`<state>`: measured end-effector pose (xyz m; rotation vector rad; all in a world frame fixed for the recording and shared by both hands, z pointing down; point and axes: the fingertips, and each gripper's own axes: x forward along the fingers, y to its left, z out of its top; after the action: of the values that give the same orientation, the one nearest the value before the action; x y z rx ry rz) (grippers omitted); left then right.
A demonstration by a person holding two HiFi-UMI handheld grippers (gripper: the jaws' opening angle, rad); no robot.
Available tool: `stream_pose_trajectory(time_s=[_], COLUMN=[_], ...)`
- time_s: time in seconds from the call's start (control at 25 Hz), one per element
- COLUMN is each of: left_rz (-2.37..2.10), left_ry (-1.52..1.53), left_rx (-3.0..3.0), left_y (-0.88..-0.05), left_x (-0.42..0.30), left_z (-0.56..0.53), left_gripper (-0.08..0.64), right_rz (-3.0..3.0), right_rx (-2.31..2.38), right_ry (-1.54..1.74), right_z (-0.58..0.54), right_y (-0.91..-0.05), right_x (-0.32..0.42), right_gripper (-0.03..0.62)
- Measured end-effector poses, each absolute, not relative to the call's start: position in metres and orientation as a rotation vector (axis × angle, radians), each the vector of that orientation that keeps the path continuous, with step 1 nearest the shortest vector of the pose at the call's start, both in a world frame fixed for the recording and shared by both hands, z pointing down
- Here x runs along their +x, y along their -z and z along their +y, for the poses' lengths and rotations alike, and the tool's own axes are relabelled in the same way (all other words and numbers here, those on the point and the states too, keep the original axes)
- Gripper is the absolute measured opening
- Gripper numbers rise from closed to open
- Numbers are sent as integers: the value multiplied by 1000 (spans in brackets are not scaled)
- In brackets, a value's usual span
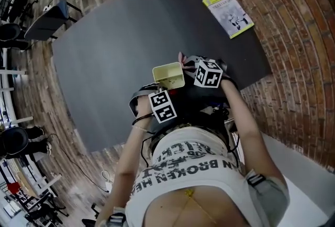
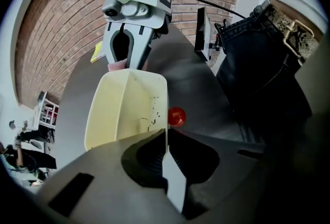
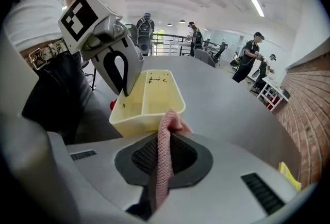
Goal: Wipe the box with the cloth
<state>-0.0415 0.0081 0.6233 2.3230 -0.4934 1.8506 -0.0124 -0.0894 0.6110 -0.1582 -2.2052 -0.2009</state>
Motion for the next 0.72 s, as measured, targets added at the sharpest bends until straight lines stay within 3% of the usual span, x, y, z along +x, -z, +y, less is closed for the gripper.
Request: stream_pose_trajectory(time_s=[0.72], left_rz=[-528], left_ry=[-1855], left_rx=[2294], left_y=[-623], left_x=[-46], left_z=[6], left_gripper=[23], right_rz=[-2214], right_rx=[-166], right_ry=[107], right_z=[-45], right_y=[-616], right_x=[-1], right_gripper=[17])
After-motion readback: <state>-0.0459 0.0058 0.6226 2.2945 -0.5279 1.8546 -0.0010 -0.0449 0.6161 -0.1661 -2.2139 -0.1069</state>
